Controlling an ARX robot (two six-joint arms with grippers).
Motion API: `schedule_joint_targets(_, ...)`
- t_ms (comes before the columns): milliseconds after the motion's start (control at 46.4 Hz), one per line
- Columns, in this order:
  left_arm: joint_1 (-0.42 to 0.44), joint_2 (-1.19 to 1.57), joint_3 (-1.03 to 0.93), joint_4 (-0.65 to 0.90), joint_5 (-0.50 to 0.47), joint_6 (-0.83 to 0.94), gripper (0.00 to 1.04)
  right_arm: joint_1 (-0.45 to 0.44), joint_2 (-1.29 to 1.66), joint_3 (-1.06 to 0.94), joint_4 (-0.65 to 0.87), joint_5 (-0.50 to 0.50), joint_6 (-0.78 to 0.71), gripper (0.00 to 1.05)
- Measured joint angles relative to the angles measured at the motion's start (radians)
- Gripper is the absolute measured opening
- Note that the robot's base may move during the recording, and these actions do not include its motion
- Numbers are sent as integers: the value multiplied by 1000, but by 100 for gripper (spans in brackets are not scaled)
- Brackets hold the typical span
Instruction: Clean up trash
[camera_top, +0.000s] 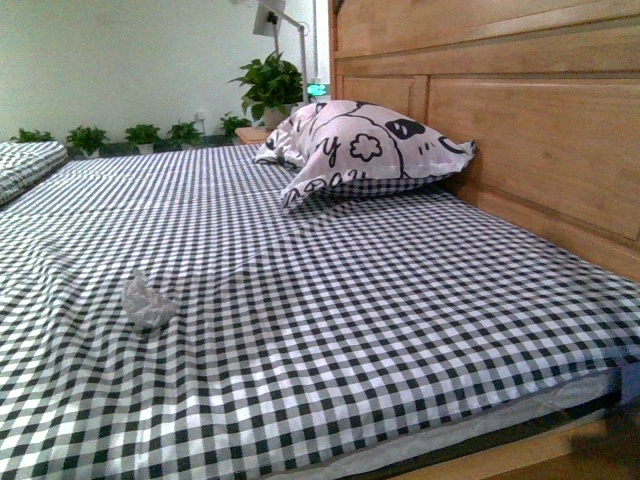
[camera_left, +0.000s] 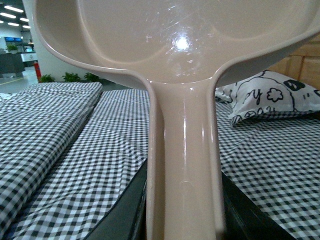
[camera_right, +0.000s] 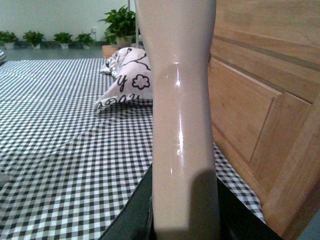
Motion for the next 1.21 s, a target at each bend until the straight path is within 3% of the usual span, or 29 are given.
schedule_joint_targets(431,0,0,0,0,13,0,27,-2,-5,0,0,11,0,19)
schedule_joint_targets(517,9,45,71,-200,-16,-76,27,-2,-4,0,0,8,0,19)
schedule_joint_targets(560,58,108,145,-360,28,-111,27,-2,-4,0,0,8,0,19)
schedule_joint_targets(625,203,230,215,-554,182,-110,27,-1,-4,0,0,7,0,19)
schedule_joint_targets(711,370,358,215,-591,375,-23,27,-2,-4,0,0,14,0,19)
schedule_joint_targets(862,563,483,236,-616,560,215,27,-2,-4,0,0,8,0,19)
schedule_joint_targets(1207,675,623,237,-581,661,476,27,-2,-4,0,0,8,0,19)
